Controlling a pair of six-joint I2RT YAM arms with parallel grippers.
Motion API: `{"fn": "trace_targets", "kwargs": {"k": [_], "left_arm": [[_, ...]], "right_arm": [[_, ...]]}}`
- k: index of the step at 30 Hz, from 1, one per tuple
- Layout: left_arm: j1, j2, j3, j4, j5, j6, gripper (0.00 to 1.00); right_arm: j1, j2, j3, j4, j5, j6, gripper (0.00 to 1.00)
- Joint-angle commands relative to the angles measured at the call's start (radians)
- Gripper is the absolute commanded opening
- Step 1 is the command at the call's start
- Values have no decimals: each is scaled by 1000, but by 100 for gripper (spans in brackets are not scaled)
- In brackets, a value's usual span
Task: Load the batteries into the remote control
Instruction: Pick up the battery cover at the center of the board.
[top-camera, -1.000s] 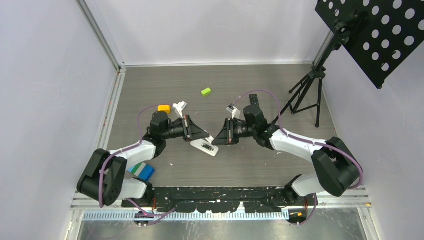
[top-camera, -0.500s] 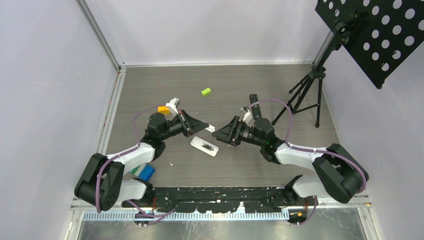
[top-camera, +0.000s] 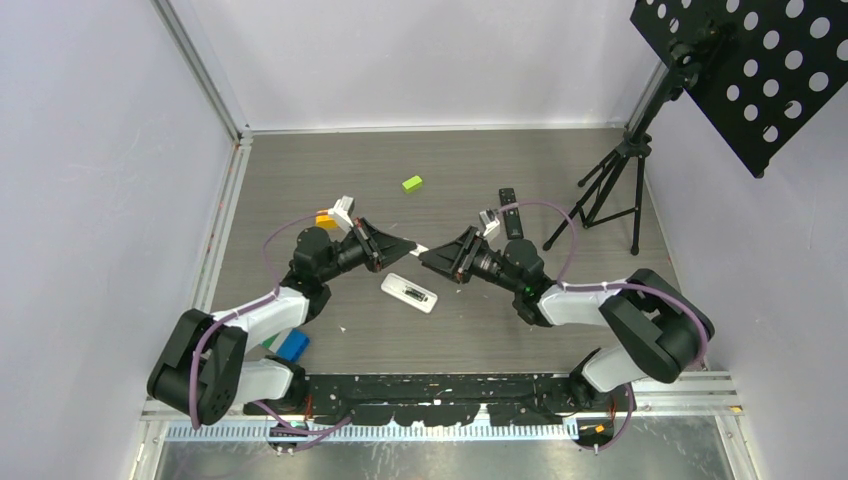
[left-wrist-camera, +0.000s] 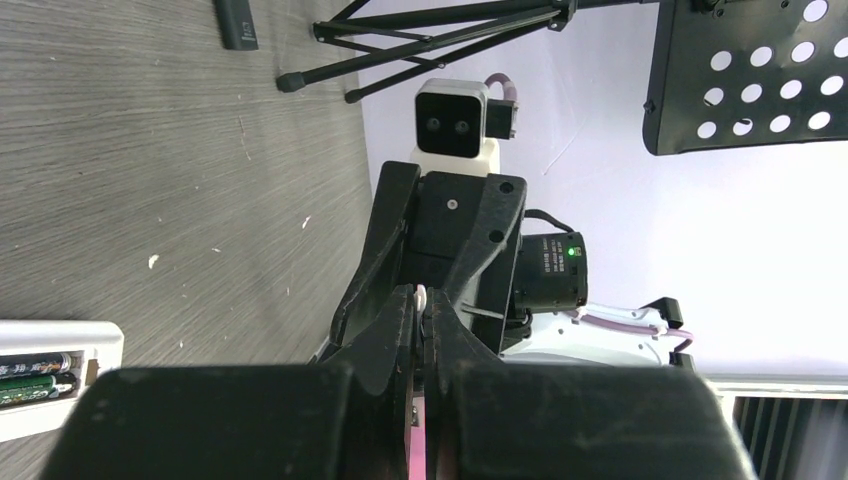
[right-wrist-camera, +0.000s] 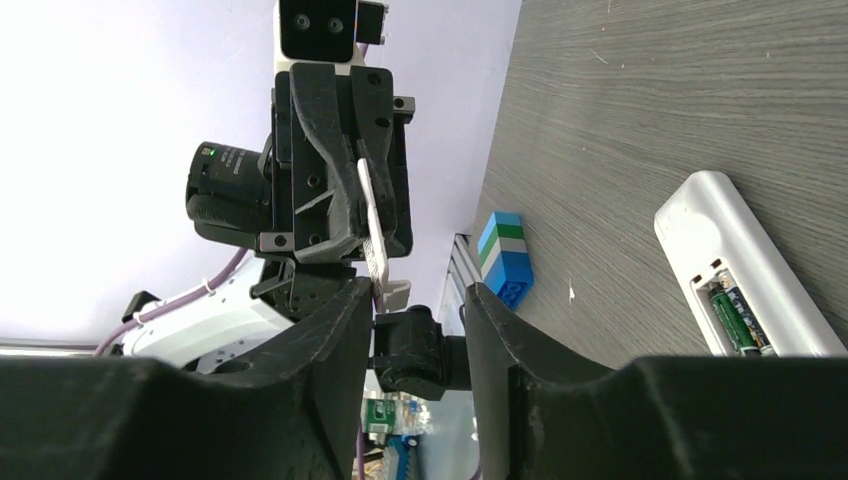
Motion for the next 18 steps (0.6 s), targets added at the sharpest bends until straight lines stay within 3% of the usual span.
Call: {"fn": "trace_targets", "kwargs": {"k": [1,10,18], "left_arm": [[-6,-30,-6,60,-4,-3,0],[-6,-50,-19,50,0,6,0],[-6,-50,-23,46,-7,15,0]], "right_arm": [[6,45,27,160,38,34,42],[6,91,41,234,58,70,44],[6,84,42,216,58,77,5]]}}
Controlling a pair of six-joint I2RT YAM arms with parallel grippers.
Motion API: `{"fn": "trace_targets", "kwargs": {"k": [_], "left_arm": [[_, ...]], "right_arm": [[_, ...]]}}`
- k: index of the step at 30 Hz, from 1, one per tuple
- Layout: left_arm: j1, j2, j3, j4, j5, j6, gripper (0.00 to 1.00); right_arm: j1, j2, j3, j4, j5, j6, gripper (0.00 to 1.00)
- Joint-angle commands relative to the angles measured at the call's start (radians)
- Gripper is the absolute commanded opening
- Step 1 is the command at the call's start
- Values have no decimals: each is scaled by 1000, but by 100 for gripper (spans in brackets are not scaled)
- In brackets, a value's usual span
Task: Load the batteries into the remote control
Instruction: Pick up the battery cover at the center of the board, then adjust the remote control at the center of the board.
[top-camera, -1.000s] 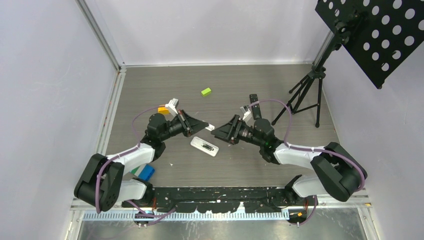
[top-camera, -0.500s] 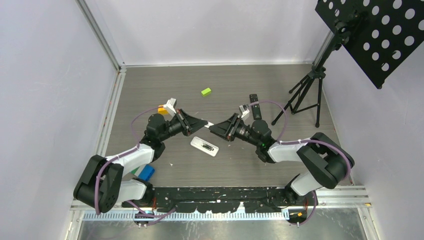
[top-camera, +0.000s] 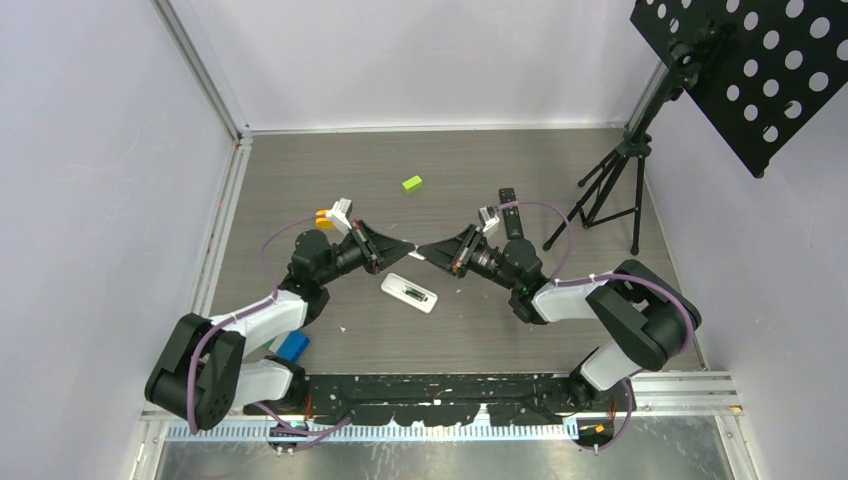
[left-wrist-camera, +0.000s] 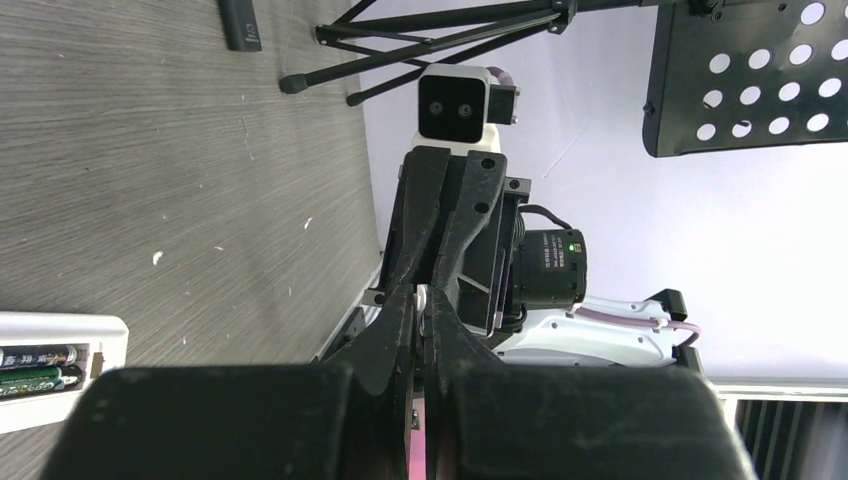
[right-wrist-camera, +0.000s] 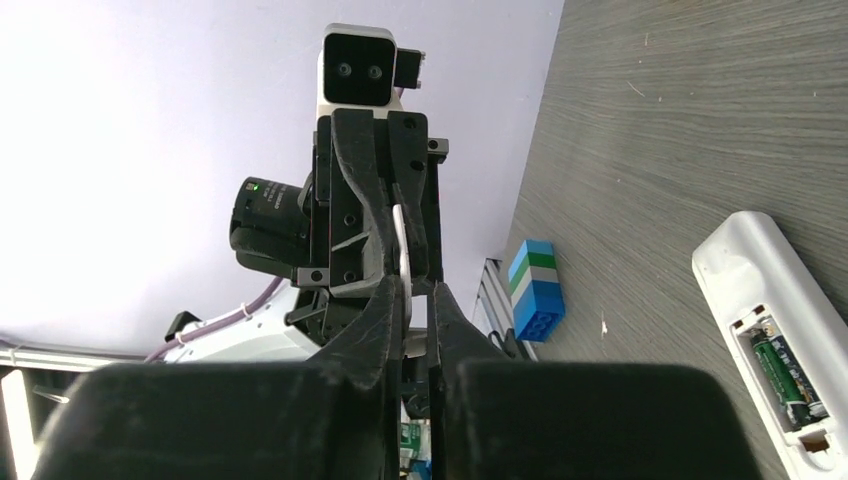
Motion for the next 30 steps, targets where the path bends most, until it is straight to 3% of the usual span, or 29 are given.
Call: {"fn": "trace_targets", "kwargs": {"k": [1,4,5,7,10,13,16,20,30], "left_arm": [[-3,-26,-1,42,0,23,0],[-2,-36,7,-21,-20,74,14],[-1,-43,11,-55,-30,109,22],[1,-62,24,-138,-66,206,49],[10,-106,42,-356,-178,361,75],[14,-160,49,-534,-327,492,85],[17,-191,54,-655,-451,572,90],[20,-170,53,-717,-493,617,90],[26,-40,52,-721,-498,668,89]], "right_arm": [[5,-9,23,54,22,9,1],[5,-20,13,32,18,19,0],[5,-27,9,14,19,19,0],[3,-52,0,-58,23,7,0],[-2,-105,11,-262,25,-61,0],[-1,-163,72,-600,-5,-209,0],[3,-162,144,-854,-70,-399,0],[37,-104,232,-1094,-157,-605,1],[88,50,341,-1250,-158,-693,0]]}}
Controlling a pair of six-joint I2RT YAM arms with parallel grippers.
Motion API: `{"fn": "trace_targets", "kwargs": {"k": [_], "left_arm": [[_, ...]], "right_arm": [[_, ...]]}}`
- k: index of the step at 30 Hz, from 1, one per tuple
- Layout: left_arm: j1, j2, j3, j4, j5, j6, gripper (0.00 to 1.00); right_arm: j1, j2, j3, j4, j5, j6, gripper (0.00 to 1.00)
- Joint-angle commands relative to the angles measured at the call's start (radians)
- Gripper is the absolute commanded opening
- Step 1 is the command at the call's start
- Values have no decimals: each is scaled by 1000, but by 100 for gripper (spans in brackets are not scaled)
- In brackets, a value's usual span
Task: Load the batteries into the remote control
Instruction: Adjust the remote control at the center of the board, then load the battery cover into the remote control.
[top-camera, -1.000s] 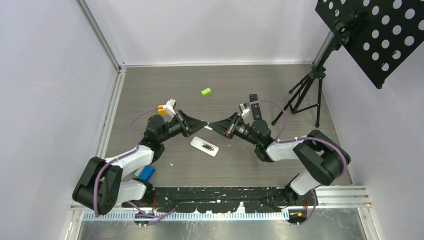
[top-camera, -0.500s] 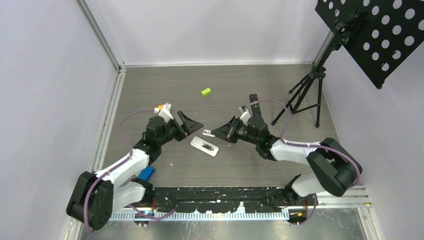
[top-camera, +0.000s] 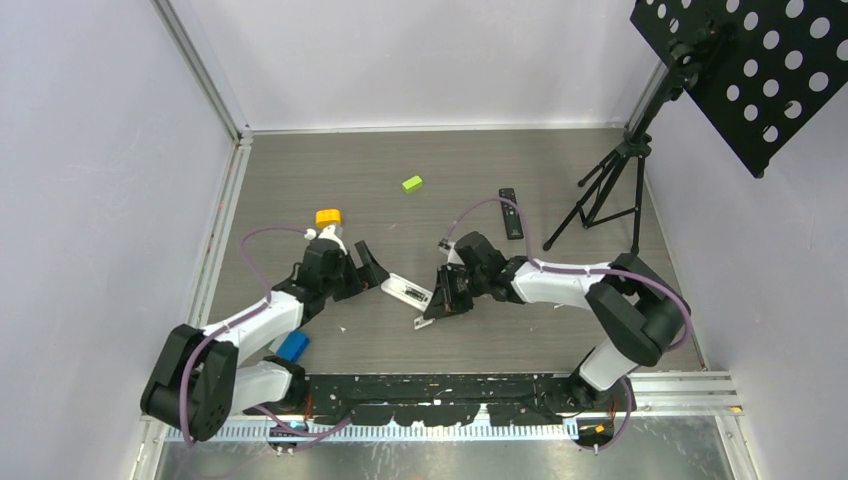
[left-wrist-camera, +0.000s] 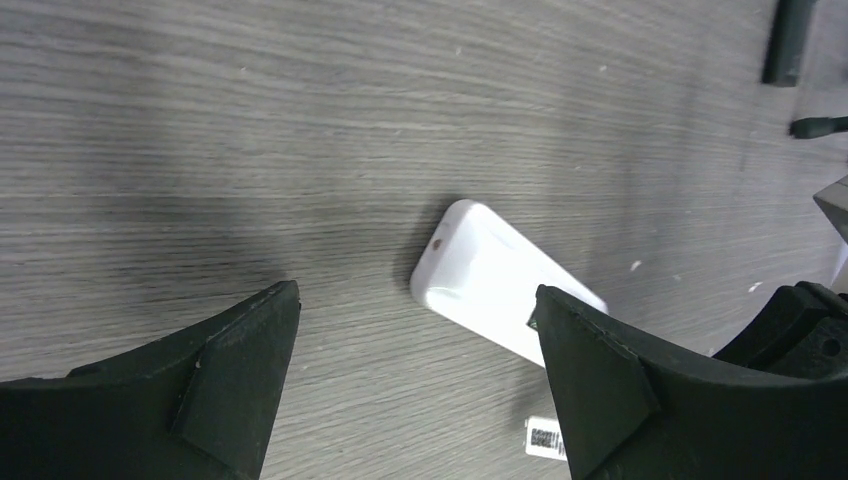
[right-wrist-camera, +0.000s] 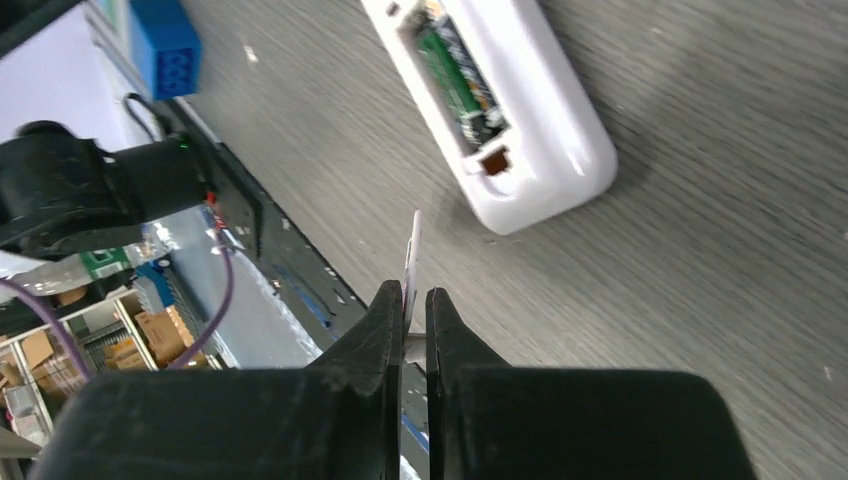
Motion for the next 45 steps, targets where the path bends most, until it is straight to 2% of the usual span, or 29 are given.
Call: {"fn": "trace_targets", "kwargs": {"k": [1,6,9,13,16,21,24,26,28,32,37,45], "left_arm": [[6,41,36,4,-13,54,89],[6,62,28,22,8,50,85],[6,56,14,37,26,48,82],[6,36,-9,40,42,39,71],[6,19,-37,57,47,25,64],[6,12,-58,67,68,10,59],[6,11,-70,80,89,0,56],[6,8,-80,87,93,-4,55],[6,8,-82,90,96,-2,54],[6,15,-80,90,93,4,53],[6,32,-72,96,99,14,53],[6,64,-63,112,118,22,52]], "right_arm": [[6,38,70,-118,19,-73,0],[4,18,78,-156,155,-49,0],[-3,15,77,-165,187,-32,0],[-8,3,75,-177,231,-21,0],[-14,-3,72,-174,240,-12,0],[-16,-11,69,-155,234,6,0],[-20,-25,52,-82,114,12,0],[-31,-38,30,52,11,54,0],[-41,-37,22,120,-21,115,0],[-61,7,57,123,13,178,0],[-63,59,73,207,54,263,0],[-63,115,93,221,75,282,0]]}}
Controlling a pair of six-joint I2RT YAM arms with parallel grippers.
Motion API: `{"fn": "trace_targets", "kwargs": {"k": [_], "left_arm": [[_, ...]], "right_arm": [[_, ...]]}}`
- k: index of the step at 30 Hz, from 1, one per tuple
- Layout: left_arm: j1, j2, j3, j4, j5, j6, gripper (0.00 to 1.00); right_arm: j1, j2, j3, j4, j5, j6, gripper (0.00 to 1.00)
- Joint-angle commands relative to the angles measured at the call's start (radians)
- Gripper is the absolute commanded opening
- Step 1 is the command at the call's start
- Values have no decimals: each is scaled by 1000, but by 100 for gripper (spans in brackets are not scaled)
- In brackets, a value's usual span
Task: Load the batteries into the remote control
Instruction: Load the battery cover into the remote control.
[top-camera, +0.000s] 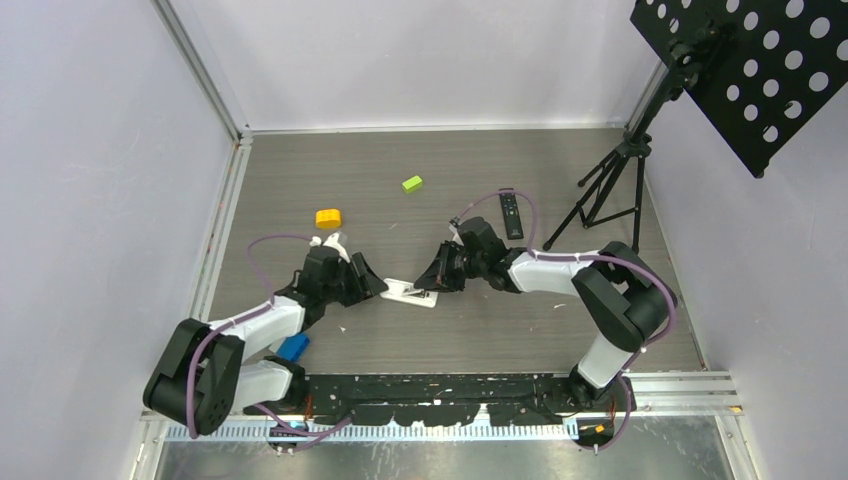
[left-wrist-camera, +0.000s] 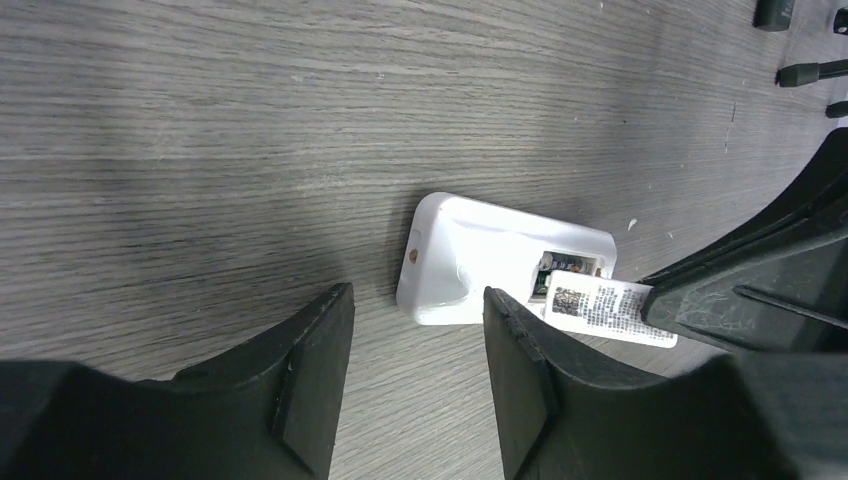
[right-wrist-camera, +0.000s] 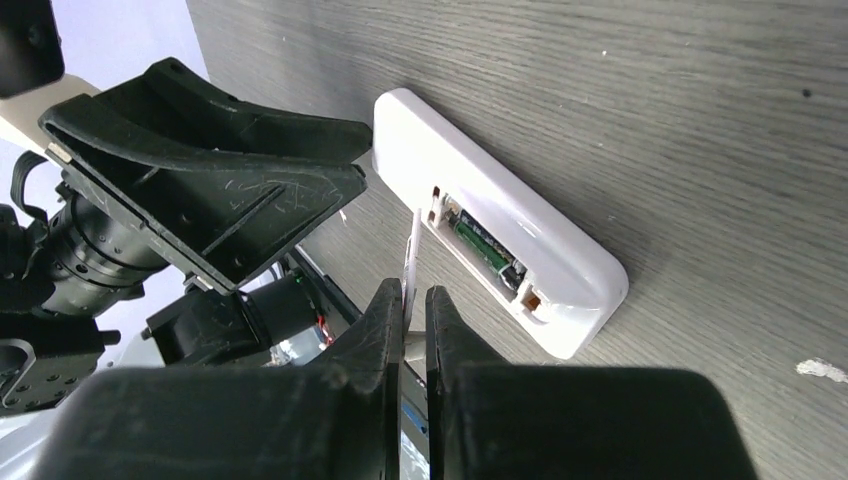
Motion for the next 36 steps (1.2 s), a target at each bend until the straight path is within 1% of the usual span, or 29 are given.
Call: {"fn": "trace_targets", "kwargs": {"k": [1,12,17,25,27,30,32,36], "left_arm": [[2,26,8,27,22,22,52],[3,54,14,47,38,20,51],[2,64,18,55,50,18,51],[2,68,21,57,61,18,50],[2,70,21,58,62,18,50],[2,73,22,58,61,17,50],[2,72,22,58,60,16,49],[2,71,27,51,58,16,50]], "right_arm": [[0,14,40,50,20,26,0],[0,45,55,-29,49,-23,0],[0,59,59,-27,69,-28,0],[0,78,83,-90,50,-33,0],[0,74,84,-106,46,-34,7],[0,58,84,-125,51,-41,21],[0,47,85,-126,49,-48,27],[0,30,96,-149,54,-68,34]]}}
